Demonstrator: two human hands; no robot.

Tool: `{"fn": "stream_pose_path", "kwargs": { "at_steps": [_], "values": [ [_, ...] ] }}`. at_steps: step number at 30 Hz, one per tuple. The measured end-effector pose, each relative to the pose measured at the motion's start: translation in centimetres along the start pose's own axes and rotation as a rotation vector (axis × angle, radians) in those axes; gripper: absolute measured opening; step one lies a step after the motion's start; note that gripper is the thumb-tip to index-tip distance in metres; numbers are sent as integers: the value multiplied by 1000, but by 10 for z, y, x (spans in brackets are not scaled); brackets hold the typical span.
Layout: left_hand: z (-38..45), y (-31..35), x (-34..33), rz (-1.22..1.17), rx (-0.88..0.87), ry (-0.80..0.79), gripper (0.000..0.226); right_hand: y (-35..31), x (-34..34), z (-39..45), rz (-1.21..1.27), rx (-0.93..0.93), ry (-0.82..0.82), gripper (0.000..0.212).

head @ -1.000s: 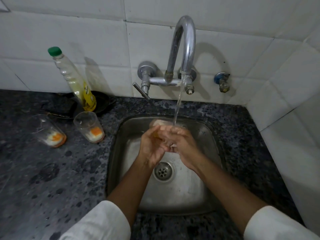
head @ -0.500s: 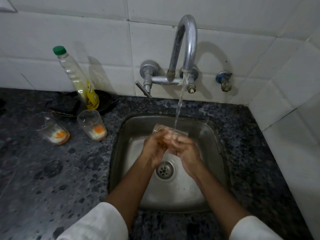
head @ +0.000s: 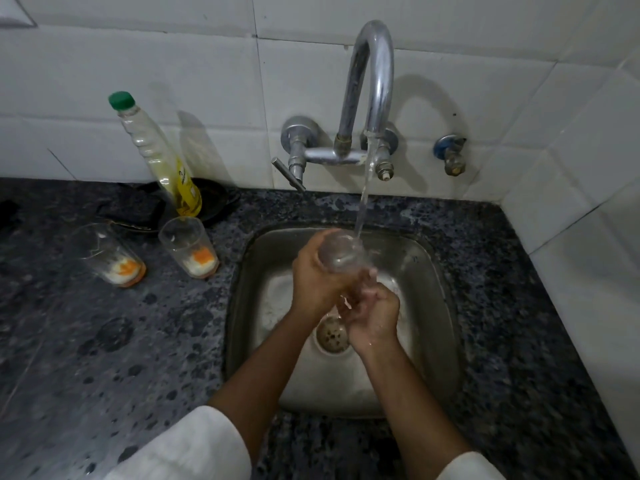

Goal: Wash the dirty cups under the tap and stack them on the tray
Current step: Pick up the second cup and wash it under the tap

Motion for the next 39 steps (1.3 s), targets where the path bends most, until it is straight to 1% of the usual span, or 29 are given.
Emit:
{"fn": "stream_pose_path", "kwargs": {
  "at_steps": [3, 5, 6, 7, 9, 10, 11, 12, 15, 16, 17, 18, 19, 20, 21, 22, 23, 24, 25, 27, 28, 29, 30, 32, 34, 35, 36, 37, 39],
  "values": [
    [17, -21, 0, -282, 489, 4, 53, -13, -3, -4, -401, 231, -237, 22],
    [17, -32, -2, -412, 721, -119, 54, -14, -10, -4, -933, 419, -429, 32],
    [14, -34, -5, -508, 768, -183, 55, -12, -14, -3, -1185, 508, -483, 36],
    [10, -37, -6, -608, 764, -195, 53, -12, -18, -3, -1345, 573, -440, 36],
    [1, -40, -11, -792, 723, -184, 45, -19, -22, 3, -1269, 554, -238, 30],
    [-3, -42, -13, -844, 705, -188, 46, -20, -22, 7, -1196, 491, -198, 25],
    [-5, -47, -14, -865, 700, -175, 47, -21, -25, 7, -1170, 462, -244, 21],
    [-6, -46, -15, -899, 698, -186, 45, -26, -27, 4, -1294, 490, -357, 20],
    [1, -48, -8, -824, 756, -158, 26, -38, -18, 1, -1901, 633, -707, 28],
    [2, -48, -7, -751, 801, -168, 27, -43, -12, 4, -2045, 646, -755, 28],
    [3, -51, -6, -692, 833, -177, 29, -46, -9, 7, -2090, 663, -758, 29],
    [2, -51, -8, -681, 839, -204, 30, -47, -11, 5, -2059, 700, -741, 34],
    [0, -50, -10, -671, 816, -211, 32, -46, -16, 1, -1916, 750, -669, 42],
    [-1, -48, -13, -694, 764, -215, 32, -45, -21, 1, -1685, 755, -524, 48],
    [-3, -47, -16, -717, 718, -204, 33, -42, -26, 4, -1430, 677, -380, 46],
    [-6, -44, -18, -777, 686, -195, 36, -36, -30, 6, -1201, 521, -289, 36],
    [-5, -44, -17, -816, 670, -168, 39, -30, -32, 8, -1053, 412, -268, 25],
    [-2, -46, -15, -843, 661, -145, 38, -29, -34, 6, -1042, 390, -305, 19],
    [2, -47, -12, -826, 669, -118, 34, -30, -33, 2, -1152, 427, -414, 21],
    [8, -49, -6, -739, 719, -90, 44, -33, -24, 2, -1688, 653, -664, 36],
    [9, -52, -4, -654, 770, -106, 50, -35, -19, 4, -1978, 734, -723, 41],
    [8, -54, -4, -581, 809, -119, 50, -36, -15, 7, -2164, 765, -746, 42],
    [6, -54, -5, -537, 828, -133, 48, -36, -14, 7, -2198, 784, -733, 39],
    [3, -49, -7, -557, 786, -174, 47, -32, -23, 3, -1898, 818, -572, 23],
    [1, -47, -10, -681, 691, -203, 41, -30, -31, 1, -1364, 609, -309, 19],
    [1, -48, -10, -725, 666, -197, 41, -28, -33, 0, -1152, 490, -257, 20],
    [4, -49, -8, -773, 660, -194, 41, -29, -34, -2, -1089, 456, -289, 20],
    [7, -48, -7, -798, 659, -179, 41, -32, -33, -6, -1181, 514, -396, 21],
    [12, -49, -4, -766, 719, -157, 49, -37, -27, -6, -1677, 746, -654, 27]
  ]
}}
Point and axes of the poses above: each hand's wrist, its own z-axis towards the middle knuckle, its own x-axis out of the back of the hand, y = z × x, the point moved 3 cm from there along z, towards the middle knuckle, and after that the axes turned 5 degrees about x, right-handed, at the moved point
